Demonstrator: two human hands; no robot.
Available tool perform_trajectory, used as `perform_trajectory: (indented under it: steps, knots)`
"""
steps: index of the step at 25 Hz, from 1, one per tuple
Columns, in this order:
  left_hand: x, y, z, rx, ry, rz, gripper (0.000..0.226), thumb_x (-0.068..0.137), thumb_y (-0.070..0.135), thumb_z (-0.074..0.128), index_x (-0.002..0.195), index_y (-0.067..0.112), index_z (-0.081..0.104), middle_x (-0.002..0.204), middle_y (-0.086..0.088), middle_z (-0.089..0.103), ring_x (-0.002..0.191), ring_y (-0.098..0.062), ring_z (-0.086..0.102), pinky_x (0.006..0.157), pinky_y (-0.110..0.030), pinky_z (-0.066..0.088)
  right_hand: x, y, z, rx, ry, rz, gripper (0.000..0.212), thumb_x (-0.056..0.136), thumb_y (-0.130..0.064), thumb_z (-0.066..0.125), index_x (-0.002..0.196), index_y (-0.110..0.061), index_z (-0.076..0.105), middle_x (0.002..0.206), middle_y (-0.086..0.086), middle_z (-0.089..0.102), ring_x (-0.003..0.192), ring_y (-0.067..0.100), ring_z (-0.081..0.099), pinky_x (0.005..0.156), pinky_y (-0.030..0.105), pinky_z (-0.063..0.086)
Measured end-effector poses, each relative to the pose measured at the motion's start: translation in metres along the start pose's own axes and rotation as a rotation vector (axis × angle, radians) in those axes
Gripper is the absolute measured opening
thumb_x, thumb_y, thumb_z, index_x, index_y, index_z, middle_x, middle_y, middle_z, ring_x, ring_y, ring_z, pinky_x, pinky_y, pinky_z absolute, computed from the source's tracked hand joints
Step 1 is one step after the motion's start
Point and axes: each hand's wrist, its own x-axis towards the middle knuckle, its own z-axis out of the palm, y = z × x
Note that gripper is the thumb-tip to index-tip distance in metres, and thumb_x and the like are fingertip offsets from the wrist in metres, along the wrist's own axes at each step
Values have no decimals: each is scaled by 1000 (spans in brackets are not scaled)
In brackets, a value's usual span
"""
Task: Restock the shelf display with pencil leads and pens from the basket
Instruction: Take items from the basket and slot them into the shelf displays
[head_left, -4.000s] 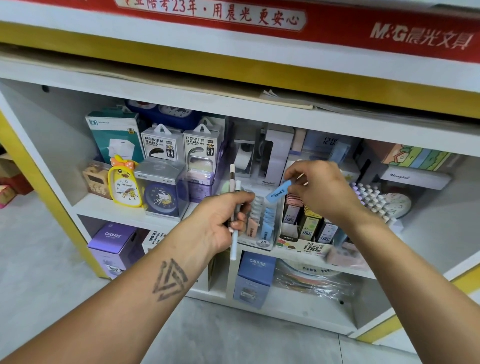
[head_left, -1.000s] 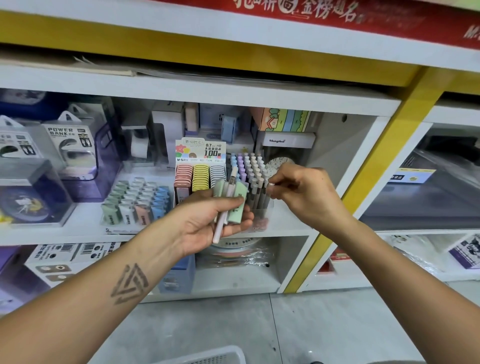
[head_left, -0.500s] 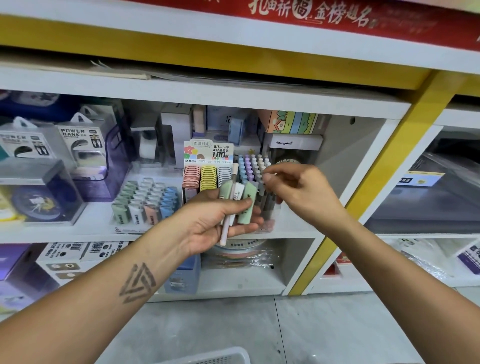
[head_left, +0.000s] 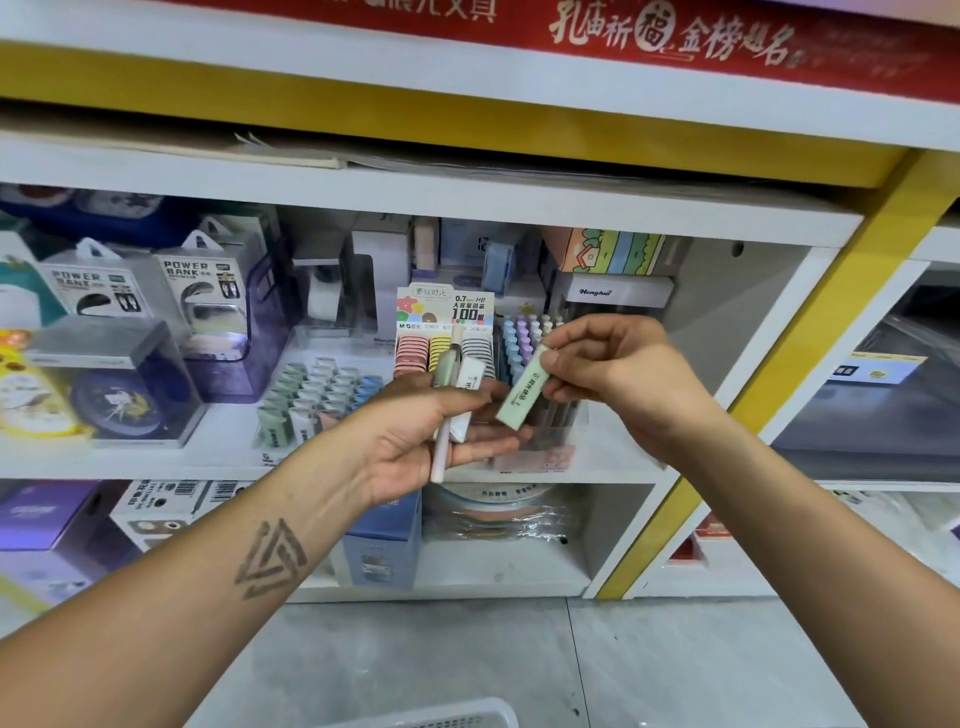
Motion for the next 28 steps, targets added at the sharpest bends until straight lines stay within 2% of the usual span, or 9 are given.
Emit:
perform_trajectory:
  steps: [3,6,8,12,14,17,20,24,28]
  knots:
    - [-5,1,-3,-31,-45,-42,29,95,2,53,121,-8,59,117,-31,65,108,-44,66,88,-48,55,0,0,14,-81,-53,14,8,86,3,71,94,2,69,79,18,74,63,20,70,60,27,59]
    - [-7,1,-4,78,-38,-27,23,94,4,58,115,-3,64,105,-27,71,86,-31,73,62,-32,62,3,2,26,-210,-49,-19,6,85,-8,77,91,-7,74,80,7,76,69,10,69,65,23,56]
    - [-7,0,-3,142,-34,-26,23,93,4,61,115,-1,64,98,-25,71,76,-25,70,50,-24,54,6,0,29,-143,-64,5,9,87,-19,75,95,-13,76,83,-2,76,70,2,67,61,14,50]
    - [-8,-2,-3,198,-70,-35,22,90,3,64,111,-1,68,97,-26,70,77,-26,68,49,-23,50,7,0,37,60,-145,88,14,88,-15,73,98,-6,75,86,7,76,74,12,68,63,19,54]
    - [-8,-3,-5,220,-90,-36,24,89,3,66,112,-2,67,97,-27,70,77,-26,69,50,-23,51,9,-2,35,129,-84,62,8,86,-10,74,93,-6,75,80,6,74,68,12,63,60,19,51]
    - [-9,-3,-10,283,-54,-67,26,90,2,64,115,-3,64,95,-25,72,73,-24,70,49,-23,52,15,-9,12,296,163,4,12,89,-5,70,99,2,71,75,8,71,63,15,61,62,24,50]
    - [-6,0,-14,229,66,-86,22,92,1,59,113,-4,62,91,-23,73,67,-20,70,46,-20,51,11,-10,-12,134,330,-134,15,91,-3,68,106,1,66,69,10,69,58,18,62,58,25,53]
    - [-2,8,-16,57,159,25,25,93,-2,56,117,-7,61,87,-23,72,63,-21,69,44,-19,51,2,-5,-29,-170,321,-302,15,90,-4,70,100,-12,63,78,21,68,67,25,70,63,29,58]
    - [2,4,-8,59,148,35,24,93,-1,55,116,-6,62,85,-21,72,62,-21,70,44,-19,50,-3,8,-36,-449,295,-341,18,90,-9,72,93,-21,60,84,13,68,82,27,71,75,44,61]
